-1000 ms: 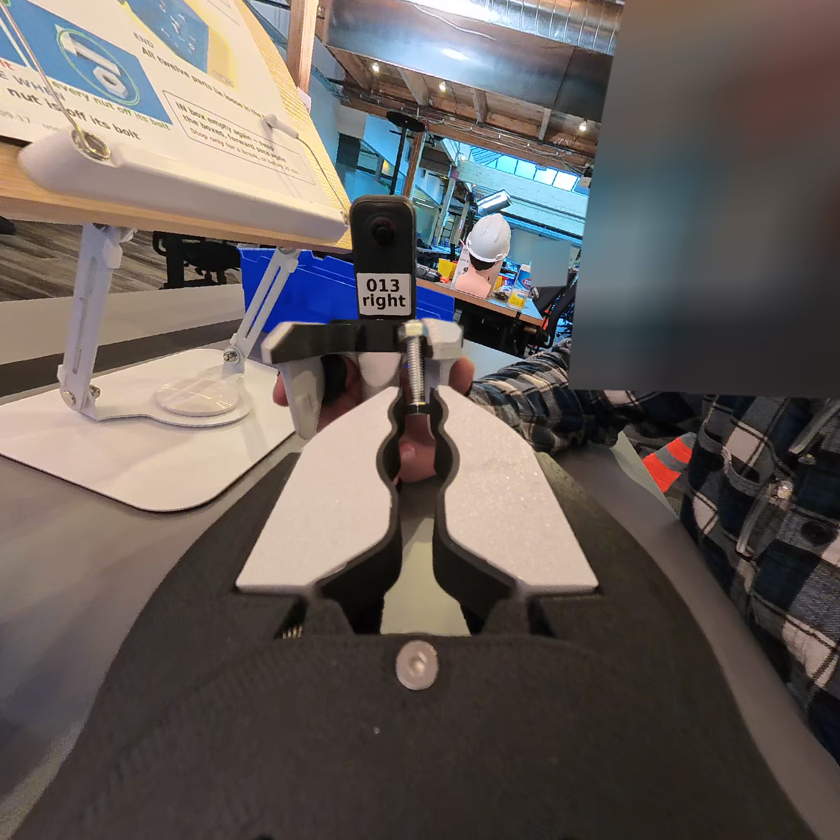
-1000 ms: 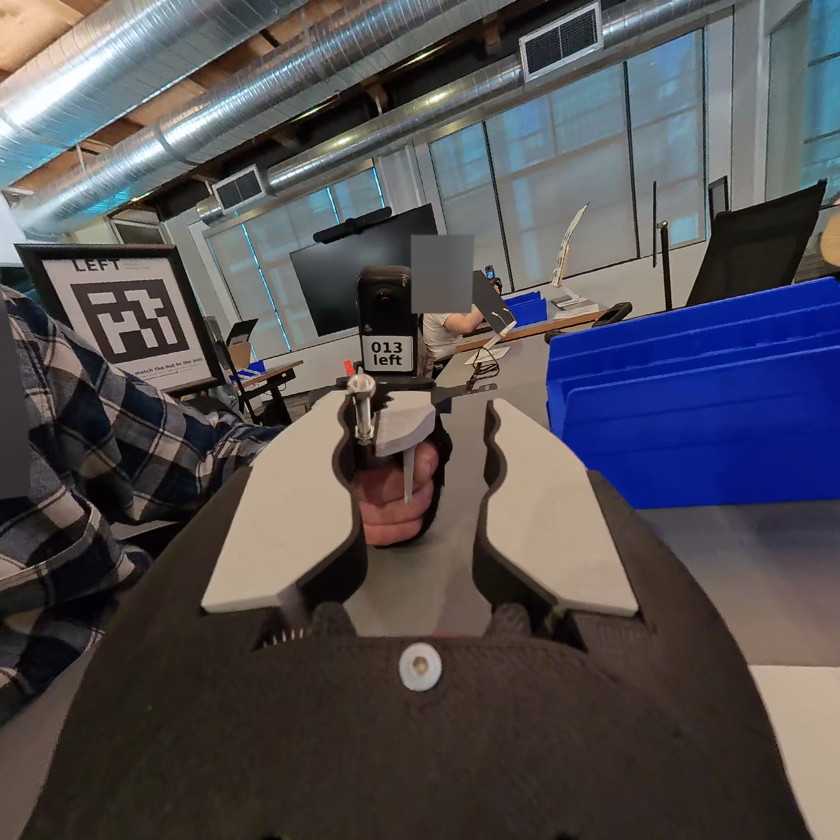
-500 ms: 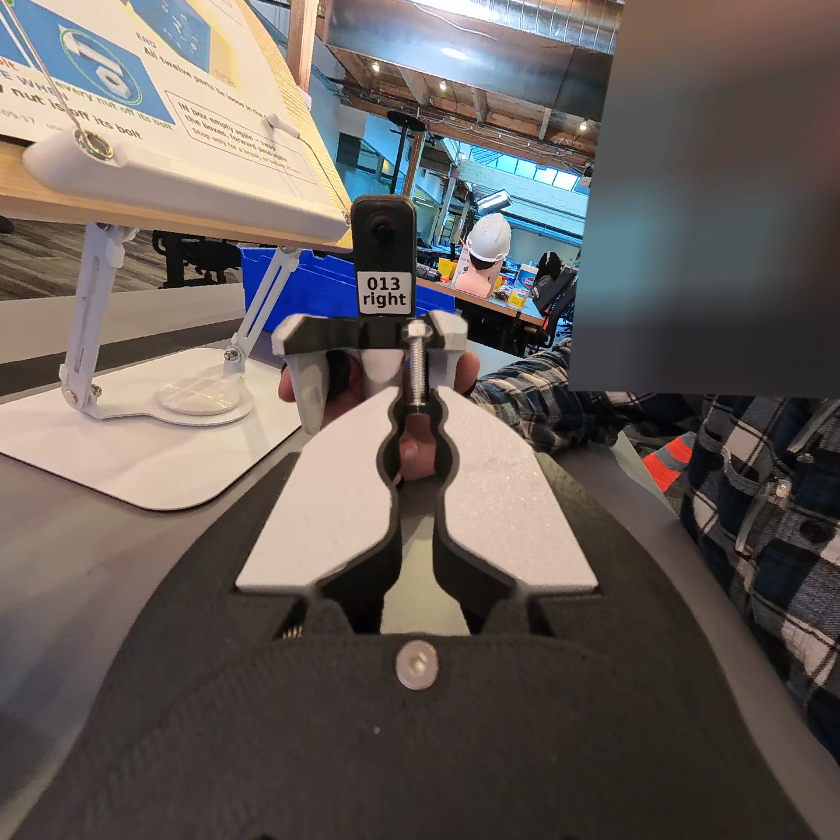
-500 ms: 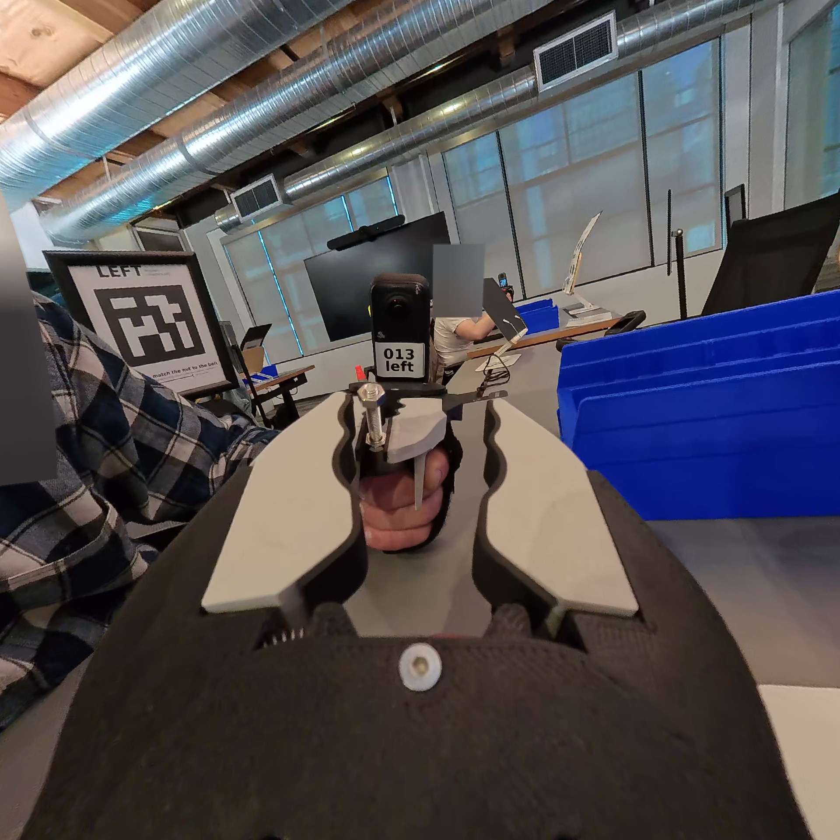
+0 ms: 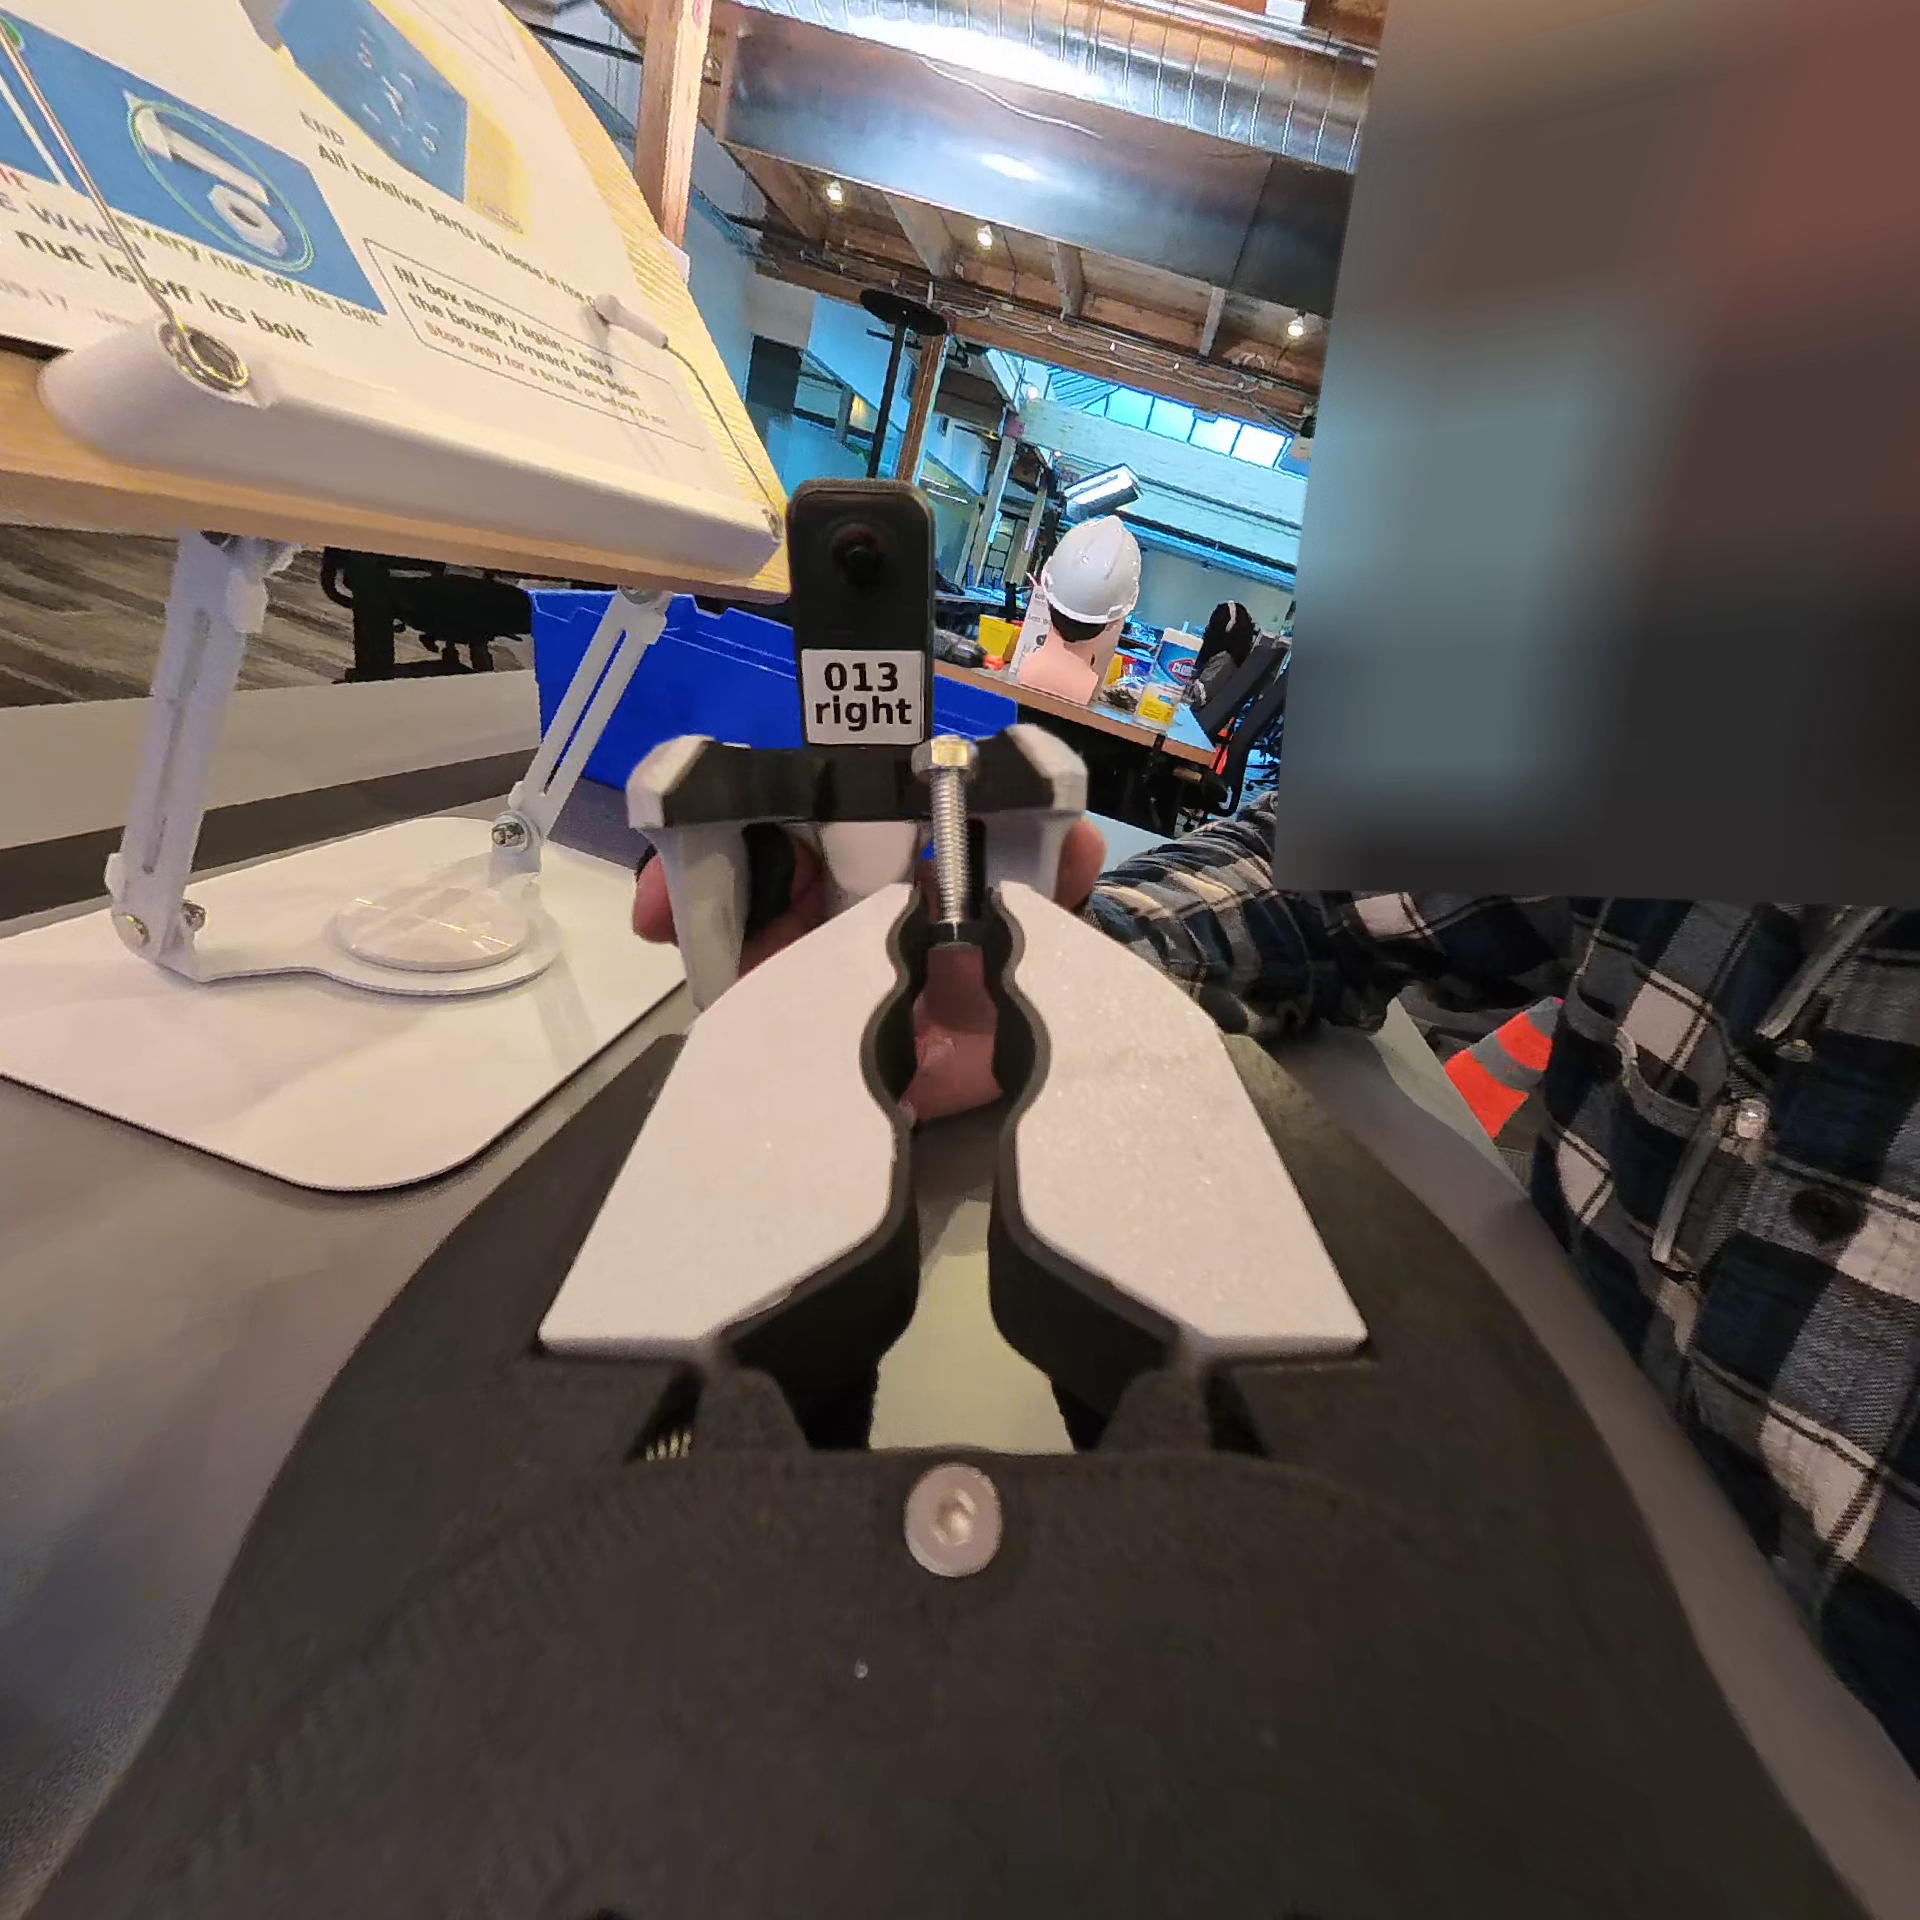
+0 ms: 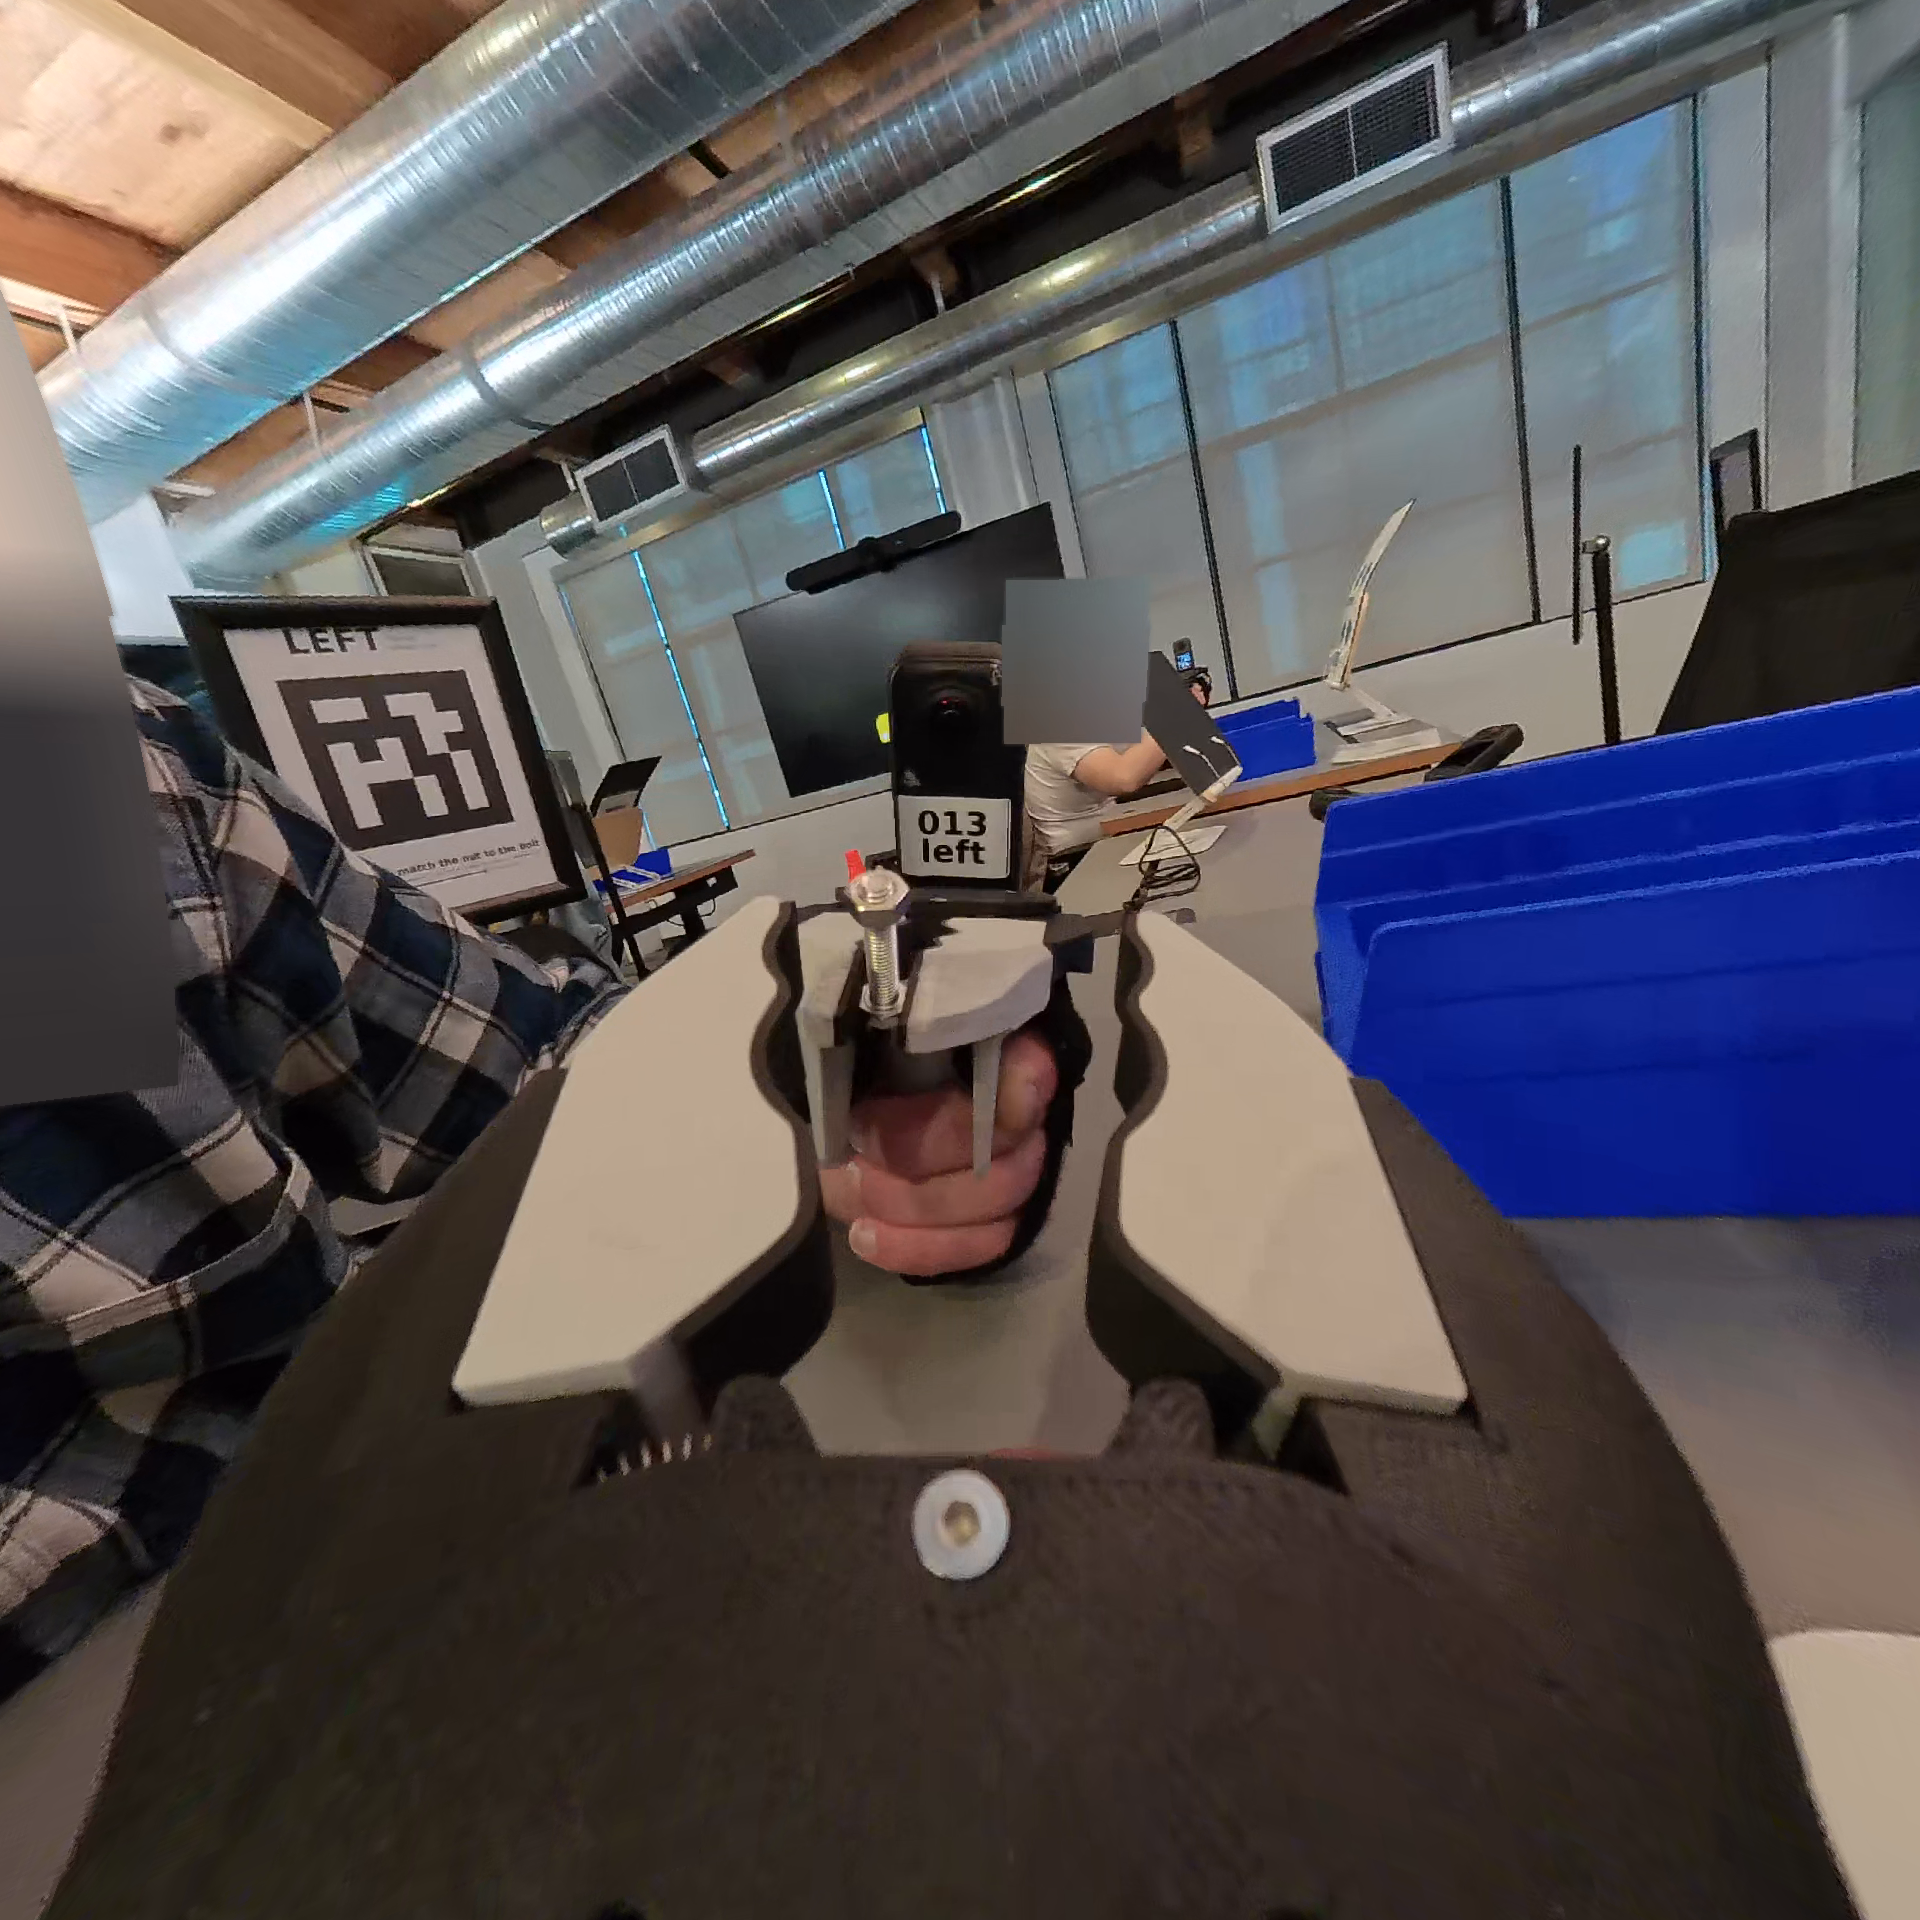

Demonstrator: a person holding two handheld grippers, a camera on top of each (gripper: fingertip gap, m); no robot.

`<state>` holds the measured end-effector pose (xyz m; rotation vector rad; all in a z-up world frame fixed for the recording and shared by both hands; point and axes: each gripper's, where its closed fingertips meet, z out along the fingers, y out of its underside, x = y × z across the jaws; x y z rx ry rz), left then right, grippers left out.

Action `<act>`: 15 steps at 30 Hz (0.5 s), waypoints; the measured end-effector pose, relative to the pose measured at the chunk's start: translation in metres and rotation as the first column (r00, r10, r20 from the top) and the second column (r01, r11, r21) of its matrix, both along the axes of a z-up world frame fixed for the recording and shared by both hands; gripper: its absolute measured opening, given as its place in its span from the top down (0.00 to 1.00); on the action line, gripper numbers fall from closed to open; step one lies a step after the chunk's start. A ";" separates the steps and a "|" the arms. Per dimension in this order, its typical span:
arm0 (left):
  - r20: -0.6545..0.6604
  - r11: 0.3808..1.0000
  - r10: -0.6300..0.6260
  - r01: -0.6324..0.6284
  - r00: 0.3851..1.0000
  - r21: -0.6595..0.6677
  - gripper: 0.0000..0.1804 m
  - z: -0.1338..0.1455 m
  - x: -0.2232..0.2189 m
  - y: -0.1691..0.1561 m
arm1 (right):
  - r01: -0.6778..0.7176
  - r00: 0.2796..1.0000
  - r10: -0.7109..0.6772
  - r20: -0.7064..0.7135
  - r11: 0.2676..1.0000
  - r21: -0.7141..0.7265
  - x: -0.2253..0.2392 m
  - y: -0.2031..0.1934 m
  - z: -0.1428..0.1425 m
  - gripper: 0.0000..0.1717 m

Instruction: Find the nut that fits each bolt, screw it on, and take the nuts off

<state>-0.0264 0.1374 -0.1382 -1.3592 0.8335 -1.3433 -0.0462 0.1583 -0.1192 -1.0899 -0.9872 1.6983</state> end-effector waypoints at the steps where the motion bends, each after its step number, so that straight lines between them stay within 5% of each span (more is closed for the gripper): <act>1: -0.003 1.000 -0.005 0.005 1.000 0.001 0.95 0.000 0.001 -0.001 | 0.003 1.000 -0.003 0.001 1.000 0.000 -0.001 0.000 0.000 0.66; 9: 0.022 1.000 -0.004 0.004 1.000 0.010 0.95 0.006 -0.002 -0.002 | 0.064 0.998 -0.061 0.030 0.995 -0.078 0.005 0.026 -0.010 0.69; 15: -0.002 1.000 -0.006 0.006 1.000 -0.005 0.95 -0.001 0.001 0.000 | 0.018 1.000 -0.018 0.009 1.000 0.002 0.000 0.005 -0.002 0.64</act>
